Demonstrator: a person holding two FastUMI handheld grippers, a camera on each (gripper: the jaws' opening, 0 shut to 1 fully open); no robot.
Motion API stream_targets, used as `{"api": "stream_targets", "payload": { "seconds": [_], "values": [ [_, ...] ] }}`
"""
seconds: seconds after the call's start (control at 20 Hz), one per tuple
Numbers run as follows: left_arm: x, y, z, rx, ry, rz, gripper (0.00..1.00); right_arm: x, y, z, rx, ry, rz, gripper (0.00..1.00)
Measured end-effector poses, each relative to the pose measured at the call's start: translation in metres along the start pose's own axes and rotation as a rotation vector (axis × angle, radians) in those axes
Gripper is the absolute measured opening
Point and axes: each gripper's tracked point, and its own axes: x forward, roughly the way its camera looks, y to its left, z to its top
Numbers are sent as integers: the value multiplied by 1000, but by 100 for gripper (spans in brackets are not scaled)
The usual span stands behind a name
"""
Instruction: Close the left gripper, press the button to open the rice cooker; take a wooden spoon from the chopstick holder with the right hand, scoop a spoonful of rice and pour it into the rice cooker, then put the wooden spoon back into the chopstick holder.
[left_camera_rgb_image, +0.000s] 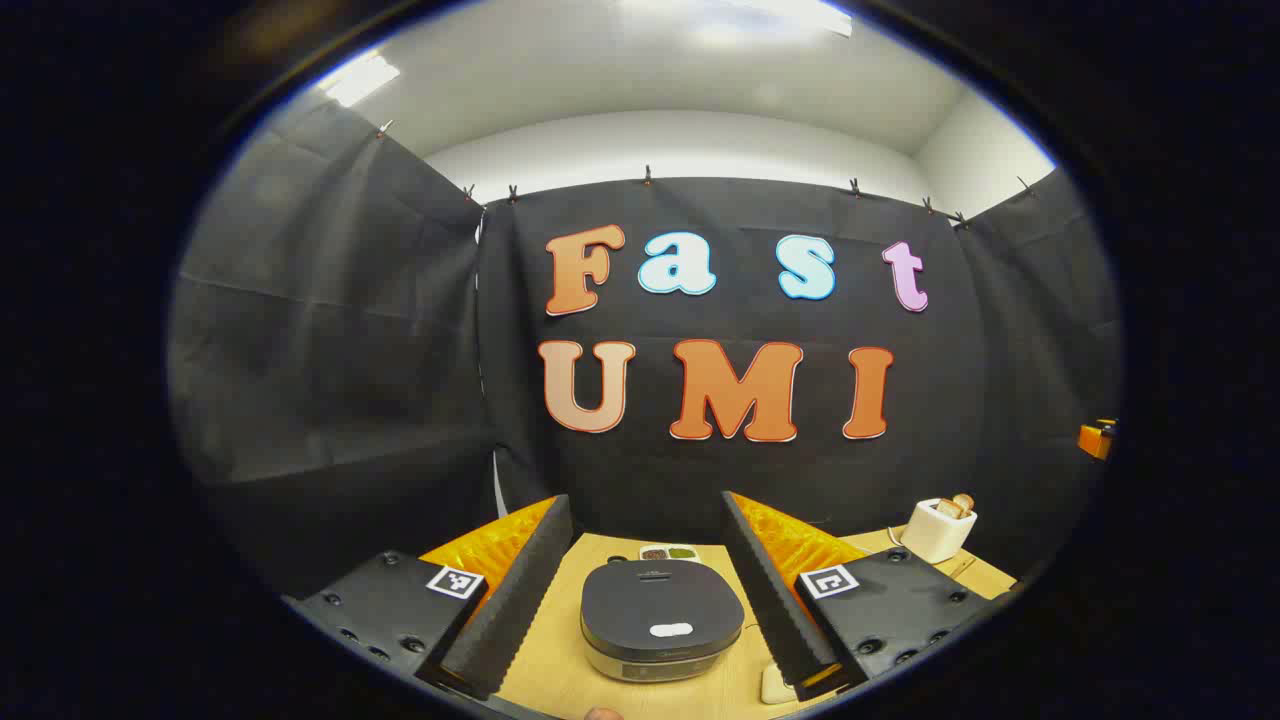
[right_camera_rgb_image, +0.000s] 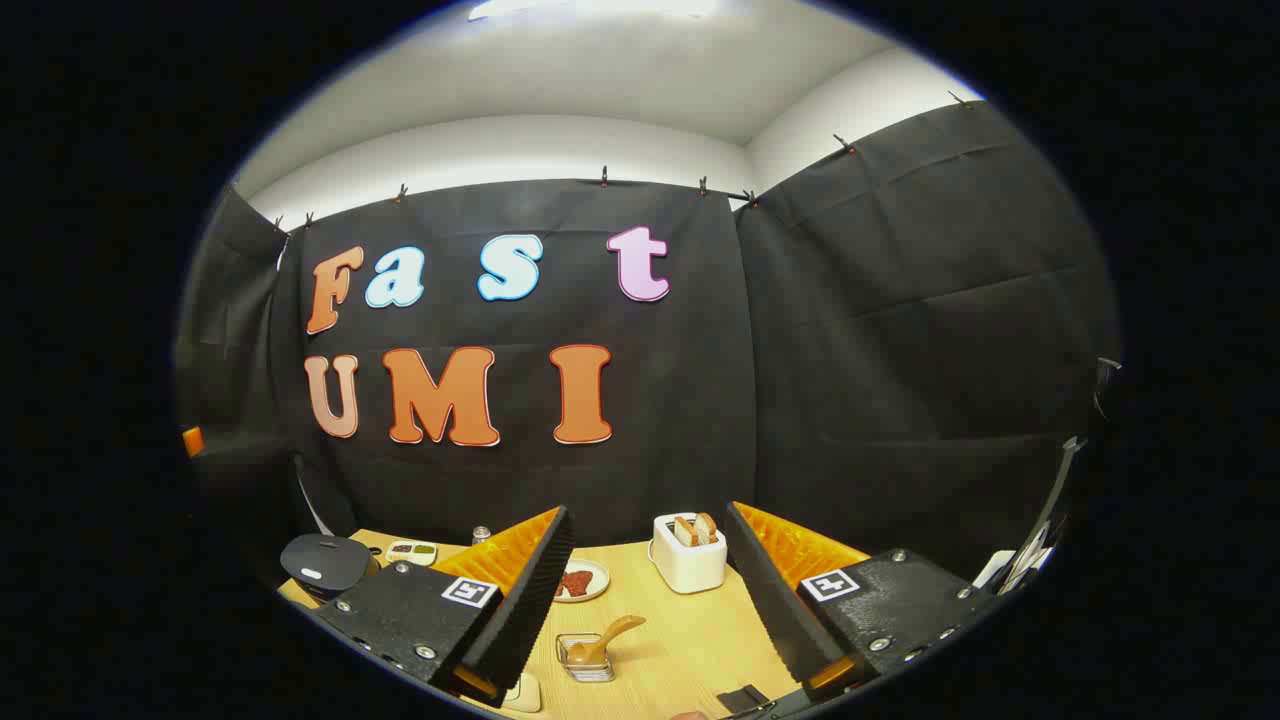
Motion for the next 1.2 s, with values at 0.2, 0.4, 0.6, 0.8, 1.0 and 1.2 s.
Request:
{"api": "stream_targets", "payload": {
  "seconds": [0.2,0.4,0.6,0.8,1.0,1.2],
  "values": [
    [-5,-3,-2,-16,11,0,98,-1,0,-1,-5,20,8,95],
    [-8,-6,1,-28,-7,-14,99,-6,-6,2,-7,18,-10,95],
    [-10,-6,10,-23,-33,-47,100,-11,-13,-2,-40,18,-55,95],
    [-7,-2,15,-24,-48,-52,99,-13,-1,-4,-87,13,-34,95],
    [1,-6,10,-34,-40,-58,97,-11,6,-4,-93,9,-26,95],
    [5,-8,13,-32,-42,-64,99,-6,4,-6,-122,8,-26,95]
  ]
}}
